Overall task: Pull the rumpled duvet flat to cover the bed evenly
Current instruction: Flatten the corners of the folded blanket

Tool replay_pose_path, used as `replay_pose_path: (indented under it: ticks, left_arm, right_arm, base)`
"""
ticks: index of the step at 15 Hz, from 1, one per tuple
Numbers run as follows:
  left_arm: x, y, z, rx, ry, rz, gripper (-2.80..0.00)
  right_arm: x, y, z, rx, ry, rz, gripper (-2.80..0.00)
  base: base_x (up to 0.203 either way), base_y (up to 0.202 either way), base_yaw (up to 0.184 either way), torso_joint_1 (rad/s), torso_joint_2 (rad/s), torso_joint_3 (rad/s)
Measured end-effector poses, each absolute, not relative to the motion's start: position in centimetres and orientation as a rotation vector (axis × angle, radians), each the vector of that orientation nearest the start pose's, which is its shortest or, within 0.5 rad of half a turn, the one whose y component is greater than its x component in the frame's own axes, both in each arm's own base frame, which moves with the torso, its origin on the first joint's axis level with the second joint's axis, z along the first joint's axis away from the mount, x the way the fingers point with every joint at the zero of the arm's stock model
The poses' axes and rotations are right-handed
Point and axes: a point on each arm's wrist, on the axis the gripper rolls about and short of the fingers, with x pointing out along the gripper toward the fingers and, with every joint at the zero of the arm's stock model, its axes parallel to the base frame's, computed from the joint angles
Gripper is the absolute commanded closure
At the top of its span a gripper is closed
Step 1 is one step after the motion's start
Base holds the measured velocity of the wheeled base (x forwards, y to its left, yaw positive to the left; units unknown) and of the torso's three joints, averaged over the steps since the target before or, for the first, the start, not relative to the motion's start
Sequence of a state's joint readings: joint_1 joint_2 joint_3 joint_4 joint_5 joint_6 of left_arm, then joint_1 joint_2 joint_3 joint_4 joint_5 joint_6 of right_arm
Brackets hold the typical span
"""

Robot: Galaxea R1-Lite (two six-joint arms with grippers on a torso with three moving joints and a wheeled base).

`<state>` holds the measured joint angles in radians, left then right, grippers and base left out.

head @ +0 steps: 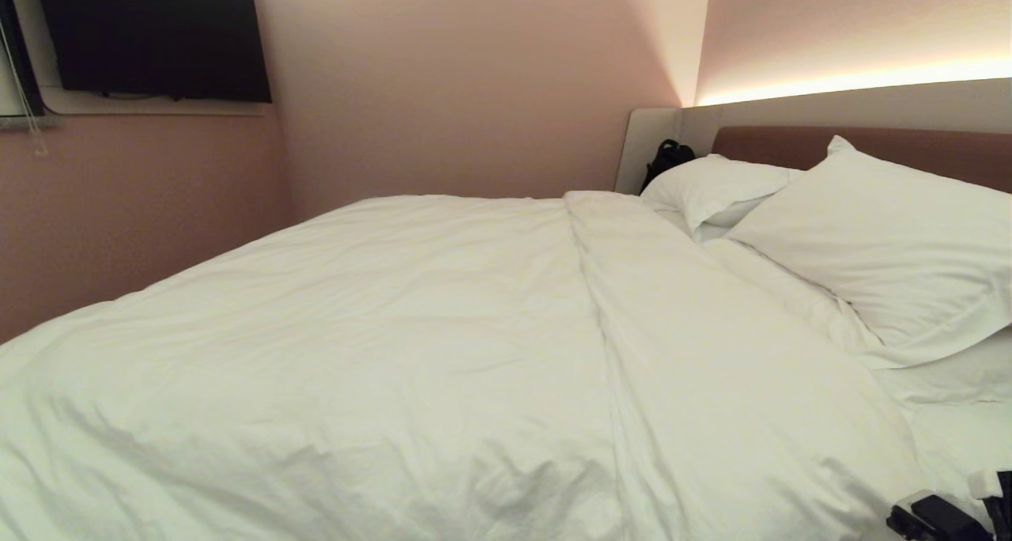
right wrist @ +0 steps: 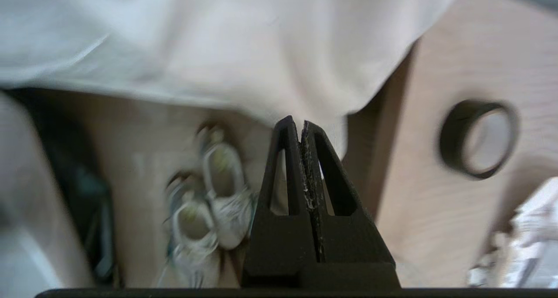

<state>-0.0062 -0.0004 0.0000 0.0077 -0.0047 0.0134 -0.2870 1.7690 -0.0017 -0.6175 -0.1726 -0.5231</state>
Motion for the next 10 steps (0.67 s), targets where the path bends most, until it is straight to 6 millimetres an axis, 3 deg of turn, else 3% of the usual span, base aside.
replay_pose_path:
  ticks: [10]
  left_arm:
    - [-2.3,0.0,7.5,0.014,0.007,-0.011,0.00]
  right_arm:
    - [13.1,-4.3,-1.5,-0.363,1.469,-0.007,0.00]
  base:
    - [0.000,0.000,0.000,0.000,0.00,0.000]
